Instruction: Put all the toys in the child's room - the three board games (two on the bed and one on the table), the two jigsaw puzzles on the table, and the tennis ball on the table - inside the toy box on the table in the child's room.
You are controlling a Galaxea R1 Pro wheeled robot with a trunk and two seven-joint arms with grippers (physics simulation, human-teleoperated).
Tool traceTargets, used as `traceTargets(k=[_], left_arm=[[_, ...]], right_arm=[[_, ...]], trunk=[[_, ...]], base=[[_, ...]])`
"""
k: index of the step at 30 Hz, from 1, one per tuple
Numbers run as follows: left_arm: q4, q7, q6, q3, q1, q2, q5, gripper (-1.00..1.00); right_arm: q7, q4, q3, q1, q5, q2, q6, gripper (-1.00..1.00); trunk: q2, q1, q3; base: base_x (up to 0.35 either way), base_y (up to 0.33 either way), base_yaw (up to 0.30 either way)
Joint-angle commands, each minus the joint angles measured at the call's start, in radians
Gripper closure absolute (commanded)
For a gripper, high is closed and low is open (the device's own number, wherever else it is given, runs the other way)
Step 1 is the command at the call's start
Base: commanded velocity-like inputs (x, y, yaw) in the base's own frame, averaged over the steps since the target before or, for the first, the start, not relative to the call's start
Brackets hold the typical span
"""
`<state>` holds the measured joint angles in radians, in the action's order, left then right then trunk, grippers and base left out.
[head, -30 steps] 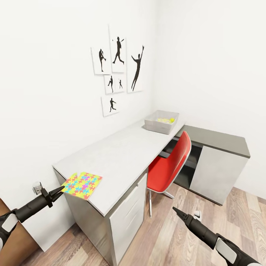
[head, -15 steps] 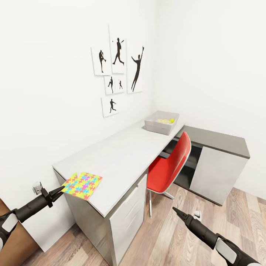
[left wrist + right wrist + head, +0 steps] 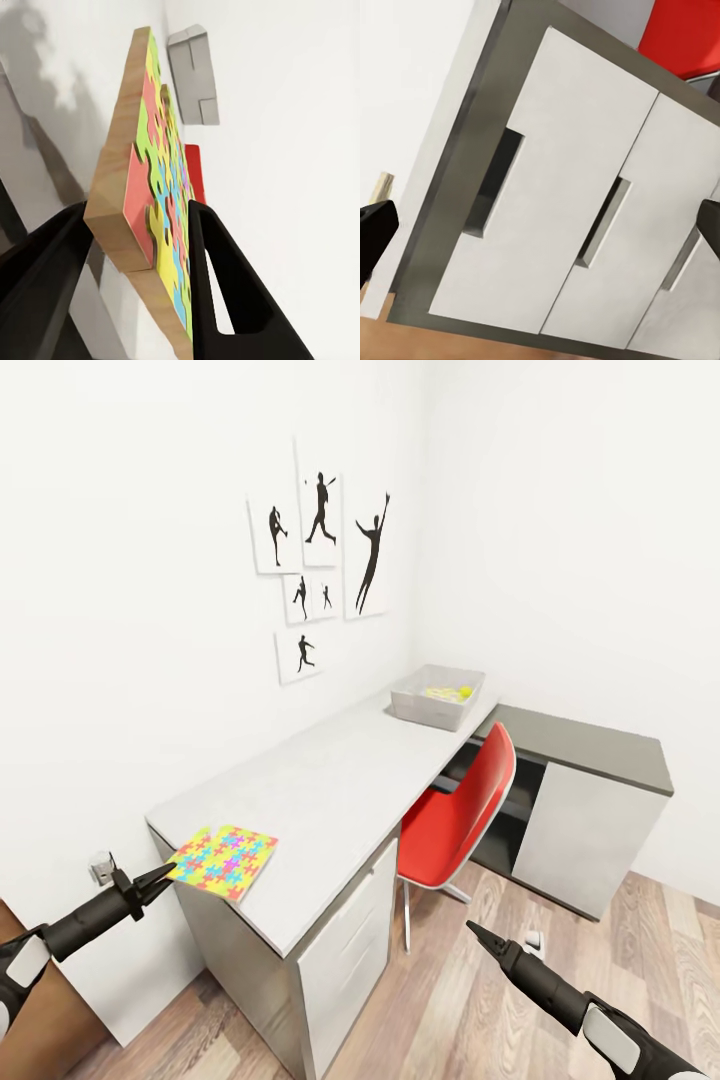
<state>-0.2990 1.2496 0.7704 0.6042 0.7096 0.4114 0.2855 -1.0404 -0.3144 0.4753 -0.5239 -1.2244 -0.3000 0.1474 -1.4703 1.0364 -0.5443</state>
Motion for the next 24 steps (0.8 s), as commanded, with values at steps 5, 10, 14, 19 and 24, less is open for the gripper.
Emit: traceTargets(k=[5, 10, 14, 19, 24], left_arm=[[-0.004, 0.003, 0.008, -0.006, 0.001, -0.002, 0.002, 1.0], [-0.006, 0.007, 0.045, -0.009, 0.001, 0.0, 0.0, 1.0], [-0.008, 0.008, 0.074, -0.01, 0.001, 0.001, -0.002, 1.0], [-0.016, 0.009, 0.116, -0.012, 0.001, 0.002, -0.004, 1.0], [-0.046, 0.01, 0.145, -0.013, -0.001, 0.003, -0.005, 1.0]], right_arm=[[-0.003, 0.0, 0.005, -0.001, -0.01, -0.001, 0.011, -1.0], [-0.001, 0.0, 0.005, -0.001, -0.01, -0.001, 0.011, -1.0], [-0.001, 0.0, 0.005, -0.001, -0.01, -0.001, 0.011, -1.0], [-0.001, 0.0, 0.005, -0.001, -0.01, -0.001, 0.011, -1.0], [-0.001, 0.0, 0.005, -0.001, -0.01, -0.001, 0.011, -1.0]], trunk=[[0.035, -0.019, 0.015], [0.07, -0.038, 0.03], [0.098, -0.054, 0.043], [0.133, -0.073, 0.059], [0.168, -0.092, 0.074]], base=[[0.0, 0.0, 0.0], [0.0, 0.0, 0.0], [0.0, 0.0, 0.0], [0.0, 0.0, 0.0], [0.0, 0.0, 0.0]])
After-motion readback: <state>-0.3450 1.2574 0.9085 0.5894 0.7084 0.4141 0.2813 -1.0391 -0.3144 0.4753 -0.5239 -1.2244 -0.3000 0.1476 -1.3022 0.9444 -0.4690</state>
